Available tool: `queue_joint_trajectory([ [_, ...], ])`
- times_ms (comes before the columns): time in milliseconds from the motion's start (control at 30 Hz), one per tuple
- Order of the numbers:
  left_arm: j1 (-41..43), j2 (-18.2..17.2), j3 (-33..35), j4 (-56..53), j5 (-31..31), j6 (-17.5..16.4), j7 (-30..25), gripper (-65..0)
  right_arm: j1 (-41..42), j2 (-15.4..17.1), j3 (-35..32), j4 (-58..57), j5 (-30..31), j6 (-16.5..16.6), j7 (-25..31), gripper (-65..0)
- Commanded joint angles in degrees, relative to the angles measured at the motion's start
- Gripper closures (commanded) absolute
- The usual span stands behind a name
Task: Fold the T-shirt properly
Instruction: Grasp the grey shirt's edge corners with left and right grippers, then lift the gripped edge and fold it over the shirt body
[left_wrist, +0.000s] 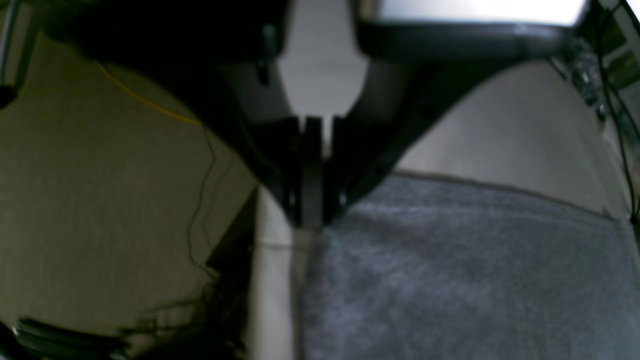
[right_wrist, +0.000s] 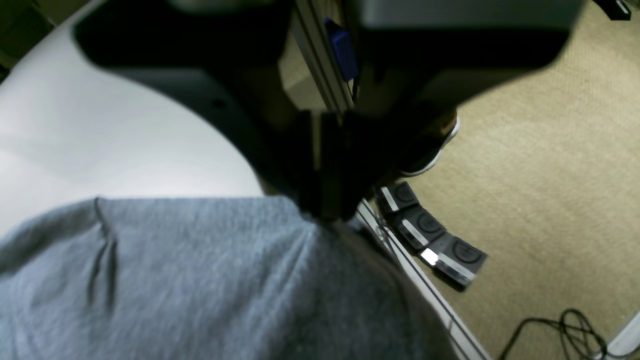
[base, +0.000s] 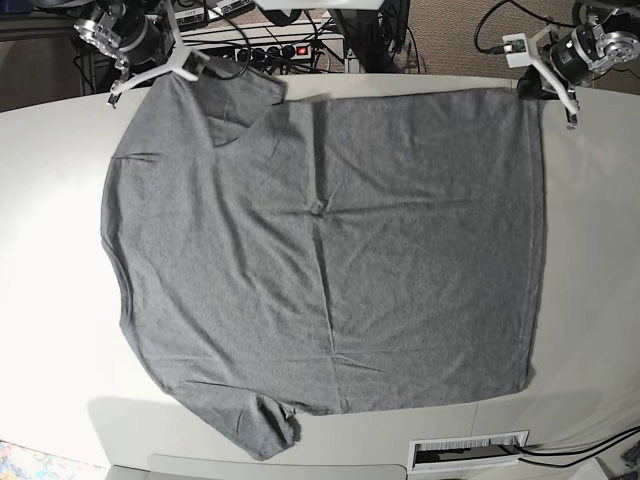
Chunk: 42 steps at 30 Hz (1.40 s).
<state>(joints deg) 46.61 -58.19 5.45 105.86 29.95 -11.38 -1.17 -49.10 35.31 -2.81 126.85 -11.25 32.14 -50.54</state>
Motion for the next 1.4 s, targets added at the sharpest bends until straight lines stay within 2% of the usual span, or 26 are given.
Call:
queue_joint_trajectory([
  [0,1.3,-1.6,-0.3,0.3,0.0,-0.7,0.3,0.0,-1.2,0.6,0.3,2.0,-1.4,-0.2,0.1,0.0],
  [133,3.3,-3.1,-0.3,0.3,0.1,-0.7,0.8,0.0,-4.4,0.6,1.3,5.6,-4.5,-0.2,-0.1,0.0],
  [300,4.1,-3.8,-0.3,0.3,0.3,0.1,4.1,0.0,-7.5,0.6,8.5,8.2,-4.5,-0.3,0.2,0.0],
  [467,5.9,-5.9,-0.3,0.5,4.5,1.7,5.4,0.0,-9.2,0.6,16.5,8.2,1.0,-0.3,1.1,0.0],
  [600,8.2,-6.6,-0.3,1.1,6.5,3.1,7.4,0.0,-9.3,0.6,19.9,8.2,4.2,-0.2,1.1,0.0],
  [667,9.3,-6.6,-0.3,1.5,6.6,3.6,8.4,0.0,-9.3,0.6,20.5,8.2,4.4,-0.2,1.6,0.0],
  [800,11.7,-6.6,-0.3,2.8,11.3,7.4,9.8,0.0,-9.1,0.6,20.4,8.2,4.4,-0.3,2.8,0.0],
  [933,11.6,-6.6,-0.3,4.4,11.4,9.4,10.4,0.0,-8.3,0.5,20.4,8.2,4.4,-0.3,4.2,0.0],
  [1000,11.3,-6.6,-0.4,5.0,11.5,11.5,10.4,0.0,-7.6,0.6,20.4,8.2,4.4,-0.4,4.9,0.0],
  [1167,11.3,-6.6,-0.4,6.3,14.5,16.3,11.9,0.0,-3.9,0.5,20.4,8.2,8.7,-0.4,6.1,0.0],
  [1233,10.6,-6.5,-0.4,6.3,15.5,18.9,12.2,0.0,-2.1,-0.3,20.4,8.2,9.1,-0.4,6.5,0.0],
  [1367,5.8,-6.1,-0.4,6.3,14.9,19.3,12.1,0.0,2.3,-2.9,20.4,8.2,9.3,-0.4,7.7,0.0],
])
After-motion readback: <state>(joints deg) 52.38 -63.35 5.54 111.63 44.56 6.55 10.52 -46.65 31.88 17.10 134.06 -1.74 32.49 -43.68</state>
